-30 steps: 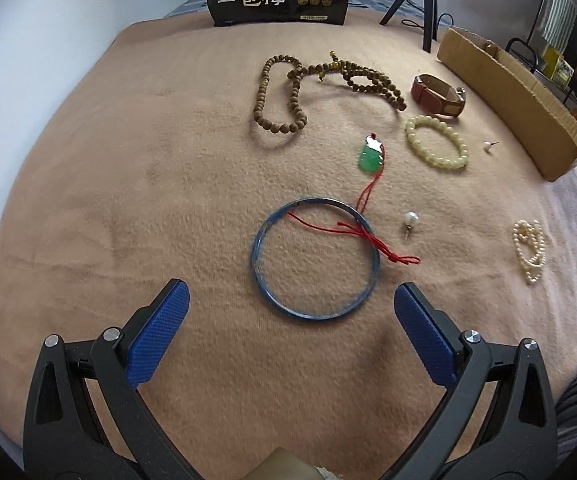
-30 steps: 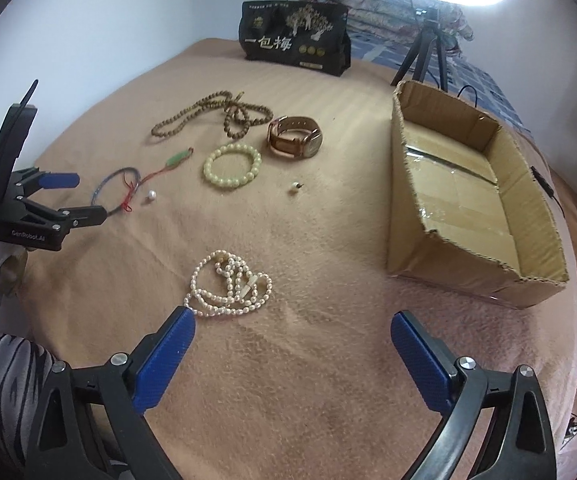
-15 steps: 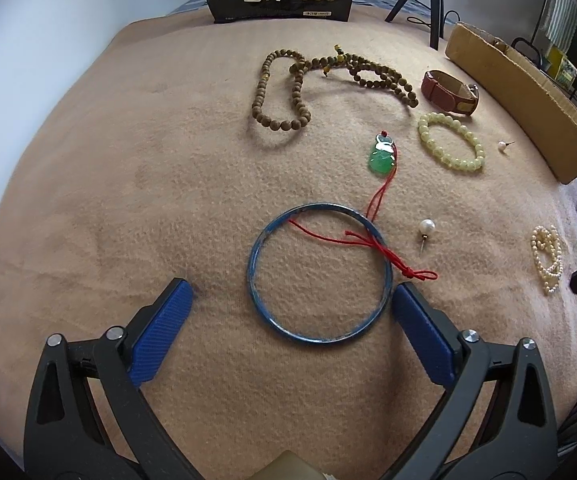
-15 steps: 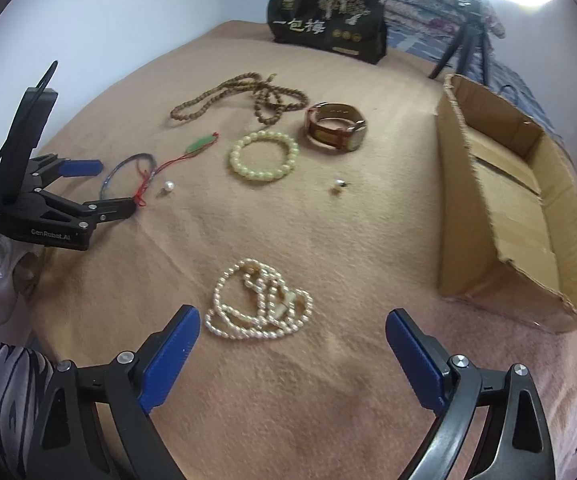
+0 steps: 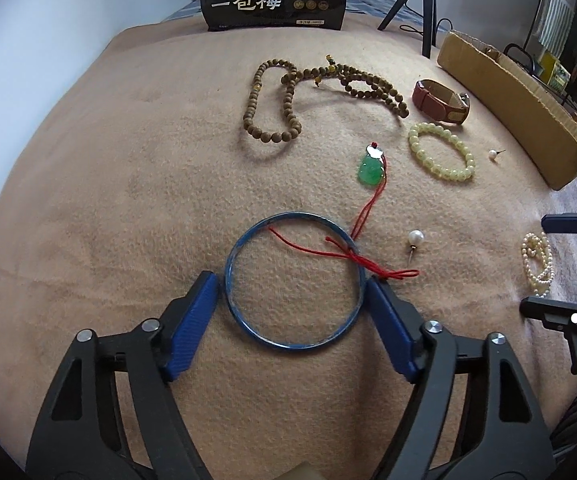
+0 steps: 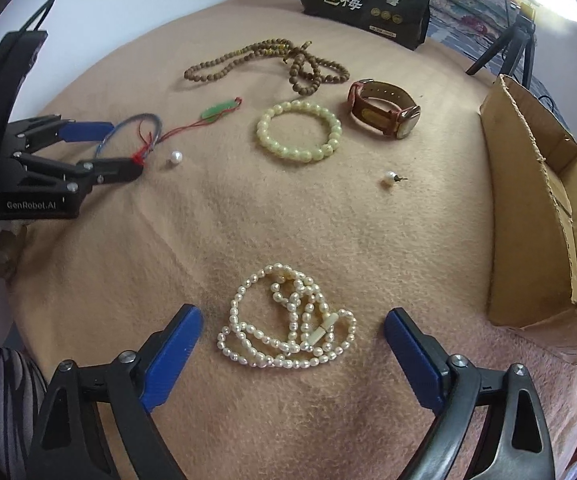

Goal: Organize jewelry
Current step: 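Lower the left tool onto the blue bangle while the right tool reaches the pearl necklace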

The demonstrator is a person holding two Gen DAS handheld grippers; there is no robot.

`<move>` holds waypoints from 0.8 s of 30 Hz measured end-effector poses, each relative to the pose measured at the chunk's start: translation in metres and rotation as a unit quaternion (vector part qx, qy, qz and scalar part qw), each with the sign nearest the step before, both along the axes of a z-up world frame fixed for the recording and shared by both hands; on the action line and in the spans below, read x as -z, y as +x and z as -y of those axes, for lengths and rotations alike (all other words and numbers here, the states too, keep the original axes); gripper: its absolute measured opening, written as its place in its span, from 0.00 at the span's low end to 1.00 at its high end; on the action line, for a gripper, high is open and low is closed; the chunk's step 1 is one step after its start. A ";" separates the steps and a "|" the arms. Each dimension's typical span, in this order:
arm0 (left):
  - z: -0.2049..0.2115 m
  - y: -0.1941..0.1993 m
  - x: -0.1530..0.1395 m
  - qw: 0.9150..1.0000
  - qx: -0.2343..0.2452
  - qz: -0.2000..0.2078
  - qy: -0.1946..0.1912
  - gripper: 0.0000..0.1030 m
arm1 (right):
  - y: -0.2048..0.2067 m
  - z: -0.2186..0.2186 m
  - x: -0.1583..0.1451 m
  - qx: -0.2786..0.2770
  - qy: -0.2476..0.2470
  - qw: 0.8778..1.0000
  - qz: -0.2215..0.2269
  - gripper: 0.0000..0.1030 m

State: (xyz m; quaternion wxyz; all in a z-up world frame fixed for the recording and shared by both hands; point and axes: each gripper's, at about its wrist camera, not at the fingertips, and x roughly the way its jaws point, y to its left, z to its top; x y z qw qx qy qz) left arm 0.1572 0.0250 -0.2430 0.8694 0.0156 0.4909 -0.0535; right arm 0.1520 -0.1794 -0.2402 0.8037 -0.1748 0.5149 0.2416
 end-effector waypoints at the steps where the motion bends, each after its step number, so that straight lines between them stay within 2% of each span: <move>1: 0.000 -0.001 -0.001 1.000 0.002 0.000 -0.002 0.71 | -0.001 0.001 -0.001 -0.001 0.001 1.000 -0.001 0.86; 11: -0.004 -0.003 -0.001 1.000 0.007 0.002 -0.013 0.71 | -0.006 -0.001 -0.005 -0.011 0.006 1.000 -0.005 0.55; 19: -0.008 -0.006 -0.005 1.000 0.000 0.002 -0.027 0.71 | -0.003 0.004 -0.009 0.004 0.019 1.000 -0.005 0.23; 24: -0.009 -0.014 -0.012 0.999 0.000 0.003 -0.033 0.71 | -0.002 0.010 -0.010 0.013 0.030 0.999 -0.007 0.13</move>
